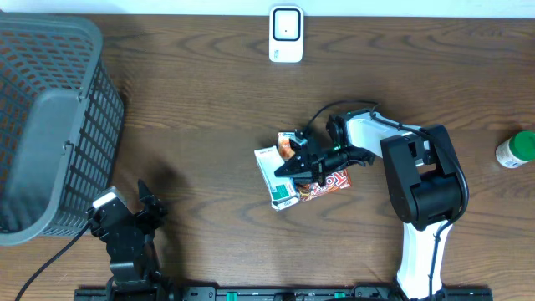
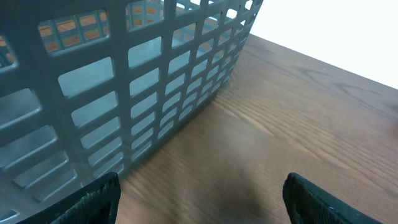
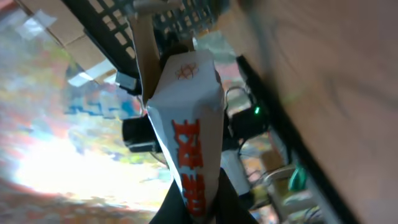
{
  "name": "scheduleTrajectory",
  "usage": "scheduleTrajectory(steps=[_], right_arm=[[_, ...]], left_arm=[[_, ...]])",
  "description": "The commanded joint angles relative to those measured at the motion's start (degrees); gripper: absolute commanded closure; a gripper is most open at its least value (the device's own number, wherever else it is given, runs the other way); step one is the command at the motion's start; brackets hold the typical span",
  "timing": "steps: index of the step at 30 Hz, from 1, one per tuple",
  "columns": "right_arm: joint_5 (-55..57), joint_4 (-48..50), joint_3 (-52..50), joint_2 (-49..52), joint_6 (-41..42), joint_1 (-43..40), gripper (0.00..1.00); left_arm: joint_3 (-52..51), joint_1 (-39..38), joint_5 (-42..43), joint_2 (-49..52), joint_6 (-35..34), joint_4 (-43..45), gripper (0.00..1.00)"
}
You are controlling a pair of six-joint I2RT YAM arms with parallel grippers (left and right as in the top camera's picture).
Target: Scan the item barcode
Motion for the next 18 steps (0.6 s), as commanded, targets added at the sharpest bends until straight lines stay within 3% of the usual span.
scheduleTrajectory(steps=[1, 8, 13, 18], right_arm=[[-1.6, 6.5, 0.8, 0.9, -2.1, -0.7, 0.99], [-1.6, 33.4, 2.1, 0.9, -1.2, -0.6, 0.99], [-1.6, 56.6, 2.3, 0.9, 10.6, -1.0, 0.99], [-0.5, 65.1, 2.2, 0.9, 13.9, -2.7, 0.98]], left_arm=[[-0.5, 0.1, -0.8, -0.2, -0.3, -0.2, 0.16], [-0.5, 0.1, -0.8, -0.2, -0.3, -0.2, 0.16], [-0.5, 0.1, -0.8, -0.2, -0.3, -0.2, 0.16], [-0.5, 0.1, -0.8, -0.2, -0.3, -0.2, 0.16]])
